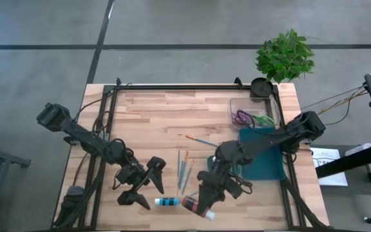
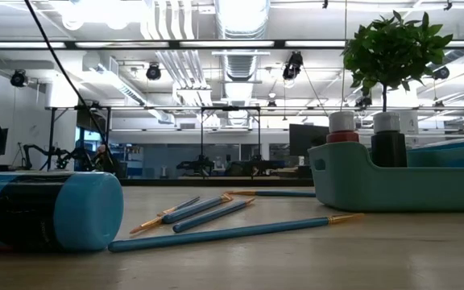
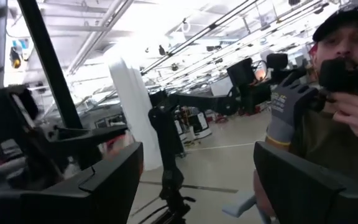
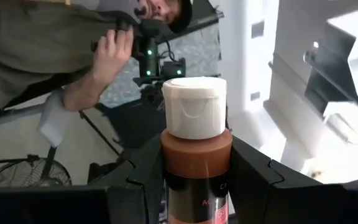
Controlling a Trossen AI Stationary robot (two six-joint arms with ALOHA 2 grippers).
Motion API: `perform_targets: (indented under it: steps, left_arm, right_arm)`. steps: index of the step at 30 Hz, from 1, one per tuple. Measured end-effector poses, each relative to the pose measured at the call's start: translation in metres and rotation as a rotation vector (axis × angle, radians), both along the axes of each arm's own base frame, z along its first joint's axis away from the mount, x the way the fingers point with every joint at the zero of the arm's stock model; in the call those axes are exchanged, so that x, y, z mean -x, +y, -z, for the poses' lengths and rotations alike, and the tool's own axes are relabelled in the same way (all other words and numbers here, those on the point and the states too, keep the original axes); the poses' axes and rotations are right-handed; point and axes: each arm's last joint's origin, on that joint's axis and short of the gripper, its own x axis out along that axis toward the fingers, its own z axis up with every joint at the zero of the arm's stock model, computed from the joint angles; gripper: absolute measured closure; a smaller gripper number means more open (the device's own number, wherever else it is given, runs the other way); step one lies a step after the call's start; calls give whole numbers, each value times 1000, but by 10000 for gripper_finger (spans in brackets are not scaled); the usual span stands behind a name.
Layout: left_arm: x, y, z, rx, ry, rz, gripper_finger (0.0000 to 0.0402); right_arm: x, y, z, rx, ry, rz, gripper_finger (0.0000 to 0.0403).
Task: Pick & Place Paint Supplies
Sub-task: Put the brown paint bottle into the green bin
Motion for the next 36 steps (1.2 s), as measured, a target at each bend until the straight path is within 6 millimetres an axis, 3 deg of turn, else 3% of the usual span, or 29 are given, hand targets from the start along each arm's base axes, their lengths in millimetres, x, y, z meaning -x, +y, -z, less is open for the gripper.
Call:
perform_targets:
  steps: [4, 10, 13, 18, 23, 29, 36]
  left_arm:
    - [-1, 0, 5, -33, 63, -27, 89]
    - [4, 9, 5, -135, 138, -236, 89]
    - [9, 15, 4, -201, 172, -459, 89]
    - [9, 20, 14, -412, 199, -998, 89]
    - [0, 18, 34, -667, 217, -1237, 89]
    - [-7, 2, 30, -732, 155, -1264, 89]
    - [0, -25, 10, -666, 51, -1060, 89]
  right_arm:
    - [1, -6, -4, -14, 15, -11, 271]
    - [10, -7, -16, -65, 99, -34, 271]
    - [14, -7, -21, -87, 123, -42, 271]
    - [12, -7, -19, -121, 178, 9, 271]
    - [4, -7, -9, -132, 216, 75, 271]
    - [1, -12, -2, -130, 208, 164, 271]
    - [-4, -27, 13, -111, 220, 225, 271]
